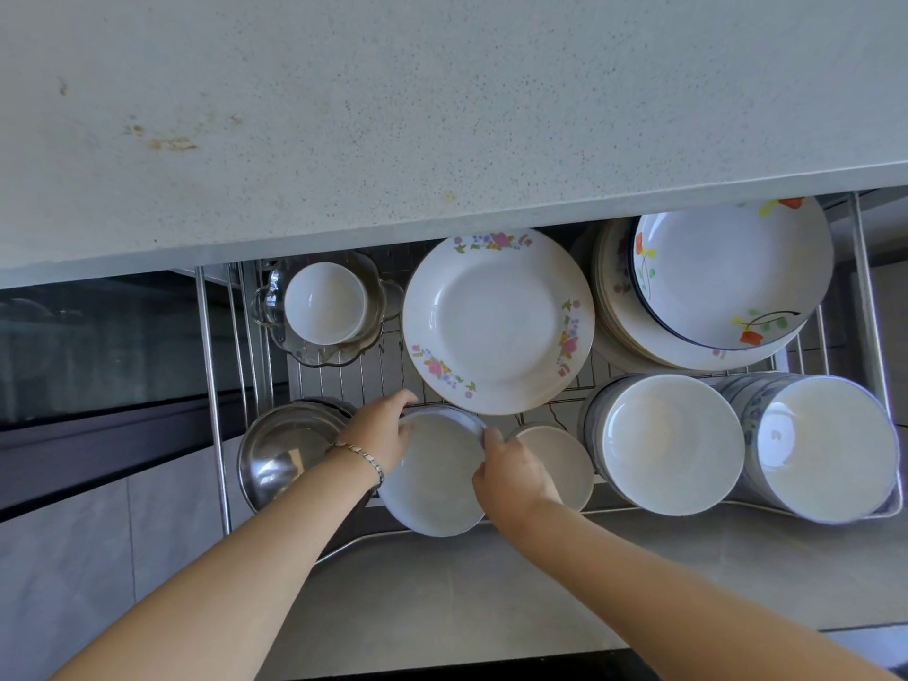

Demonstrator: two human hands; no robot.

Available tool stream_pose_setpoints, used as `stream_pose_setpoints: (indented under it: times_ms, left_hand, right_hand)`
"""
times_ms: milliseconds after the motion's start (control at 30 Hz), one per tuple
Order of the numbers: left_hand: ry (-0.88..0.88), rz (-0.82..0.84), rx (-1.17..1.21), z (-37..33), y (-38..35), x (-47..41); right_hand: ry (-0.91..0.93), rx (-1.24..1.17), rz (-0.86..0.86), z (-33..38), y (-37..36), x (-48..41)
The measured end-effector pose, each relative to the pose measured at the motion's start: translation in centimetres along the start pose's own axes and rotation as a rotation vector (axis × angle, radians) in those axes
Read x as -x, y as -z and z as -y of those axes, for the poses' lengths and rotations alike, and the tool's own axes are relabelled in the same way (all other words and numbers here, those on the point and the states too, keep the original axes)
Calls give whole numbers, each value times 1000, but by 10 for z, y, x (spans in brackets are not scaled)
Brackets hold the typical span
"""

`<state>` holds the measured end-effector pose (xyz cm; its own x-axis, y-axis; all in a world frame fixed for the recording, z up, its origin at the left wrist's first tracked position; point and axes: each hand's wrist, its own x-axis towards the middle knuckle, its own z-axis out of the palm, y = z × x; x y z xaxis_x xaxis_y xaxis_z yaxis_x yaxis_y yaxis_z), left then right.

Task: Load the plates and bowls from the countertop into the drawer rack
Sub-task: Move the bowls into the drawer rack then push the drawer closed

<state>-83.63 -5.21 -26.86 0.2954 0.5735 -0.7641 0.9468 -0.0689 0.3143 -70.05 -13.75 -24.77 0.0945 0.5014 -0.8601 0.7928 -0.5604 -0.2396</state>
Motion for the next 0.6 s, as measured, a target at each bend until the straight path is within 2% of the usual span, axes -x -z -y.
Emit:
stream_pose_setpoints:
  times_ms: [100,200,333,467,600]
  left_hand:
    - [14,176,-249,-3,4,-8]
    - [27,259,-244,-4,6,-16]
    - [27,314,-154,-7,8,-23]
    - [-12,291,-136,-7,6,-24]
    - [-8,298,-250,-10,0,-26]
  right_hand:
    - [2,-55,-27,1,1,-1]
    - [-19,-76,-33,2,1,-2]
    - [-28,-121,-58,1,1,-3]
    - [-44,-173,-71,-1,2,-5]
    - [-60,-222,-41,-8,0,-10]
